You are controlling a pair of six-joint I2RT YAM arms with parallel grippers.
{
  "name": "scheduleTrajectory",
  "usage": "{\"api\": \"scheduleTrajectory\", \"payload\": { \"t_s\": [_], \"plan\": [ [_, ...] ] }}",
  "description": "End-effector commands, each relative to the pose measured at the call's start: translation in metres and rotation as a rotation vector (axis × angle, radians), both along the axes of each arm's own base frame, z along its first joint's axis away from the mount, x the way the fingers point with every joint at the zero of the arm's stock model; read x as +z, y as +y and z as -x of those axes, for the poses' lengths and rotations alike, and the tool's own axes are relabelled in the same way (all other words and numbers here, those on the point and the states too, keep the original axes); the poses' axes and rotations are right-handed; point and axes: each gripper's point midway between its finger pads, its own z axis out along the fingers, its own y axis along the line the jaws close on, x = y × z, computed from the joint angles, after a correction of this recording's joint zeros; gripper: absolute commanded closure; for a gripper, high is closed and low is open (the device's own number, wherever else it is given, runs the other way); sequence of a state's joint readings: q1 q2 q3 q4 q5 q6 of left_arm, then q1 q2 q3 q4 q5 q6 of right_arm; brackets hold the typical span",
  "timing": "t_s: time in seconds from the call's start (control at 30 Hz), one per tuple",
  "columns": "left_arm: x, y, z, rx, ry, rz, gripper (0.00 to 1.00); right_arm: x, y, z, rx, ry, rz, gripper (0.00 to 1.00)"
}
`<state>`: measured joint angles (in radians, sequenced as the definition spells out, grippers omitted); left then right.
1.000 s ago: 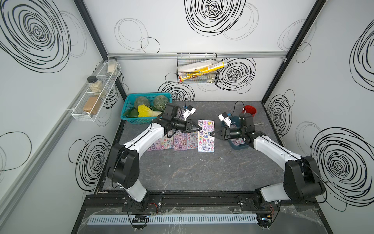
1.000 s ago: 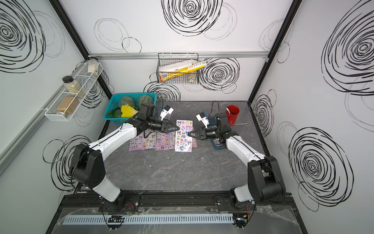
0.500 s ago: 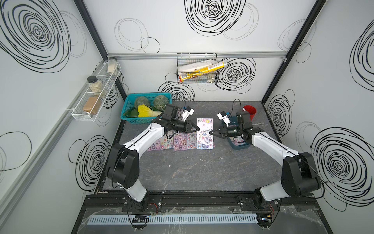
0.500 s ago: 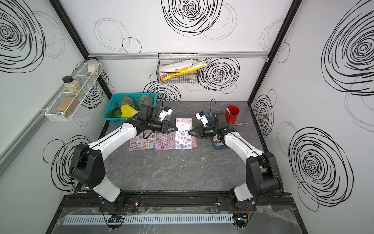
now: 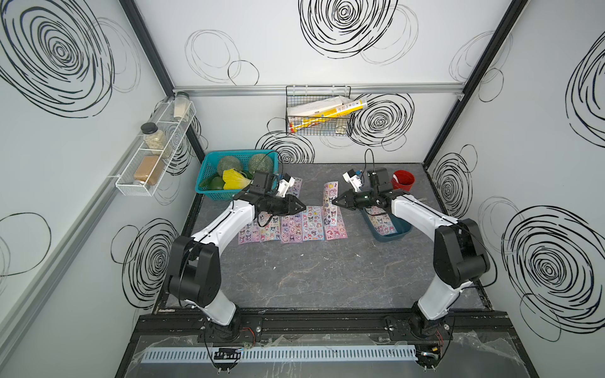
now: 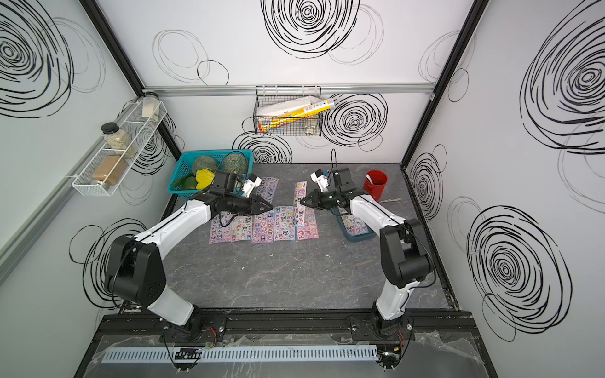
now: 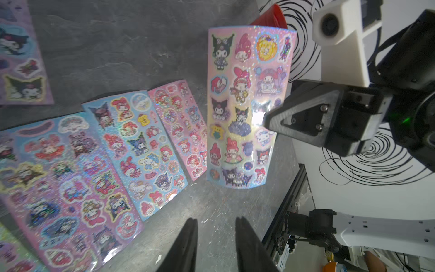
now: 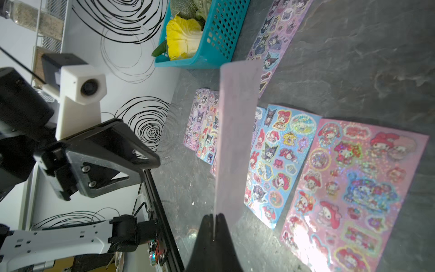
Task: Take the stickers out of the storage box
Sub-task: Place the sticker at the center of the board.
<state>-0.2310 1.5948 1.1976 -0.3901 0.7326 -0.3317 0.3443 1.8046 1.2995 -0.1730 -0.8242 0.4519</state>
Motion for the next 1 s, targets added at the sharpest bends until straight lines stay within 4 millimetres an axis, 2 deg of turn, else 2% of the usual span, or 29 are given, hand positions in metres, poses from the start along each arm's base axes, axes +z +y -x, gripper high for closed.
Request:
{"api": "scheduleTrajectory", "payload": {
  "t_s": [0.0,0.2,0.37,0.5,0.6,0.77,0.97],
  "plan": [
    [0.009,0.015,0.001,0.025,-0.060,-0.021,0.67,-0.017,0.012,-0.023,0.004,0.002,0.033,1.00],
    [0.000,0.029,0.006,0.036,-0.071,-0.075,0.66,-0.036,0.045,-0.079,0.003,0.006,0.032,1.00],
    [-0.002,0.034,0.010,0.033,-0.094,-0.103,0.66,-0.038,0.067,-0.124,-0.024,0.015,-0.007,1.00],
    [-0.002,0.036,0.012,0.034,-0.116,-0.121,0.66,-0.034,0.085,-0.144,-0.022,0.012,-0.038,1.00],
    [-0.004,0.040,0.014,0.041,-0.125,-0.133,0.66,-0.045,0.093,-0.151,-0.024,0.029,-0.054,1.00],
    [-0.004,0.047,0.018,0.046,-0.135,-0.142,0.66,-0.085,0.077,-0.166,-0.095,0.023,0.061,1.00],
    [-0.007,0.054,0.021,0.052,-0.136,-0.143,0.66,-0.108,0.051,-0.181,-0.152,0.011,0.136,1.00]
  ]
}}
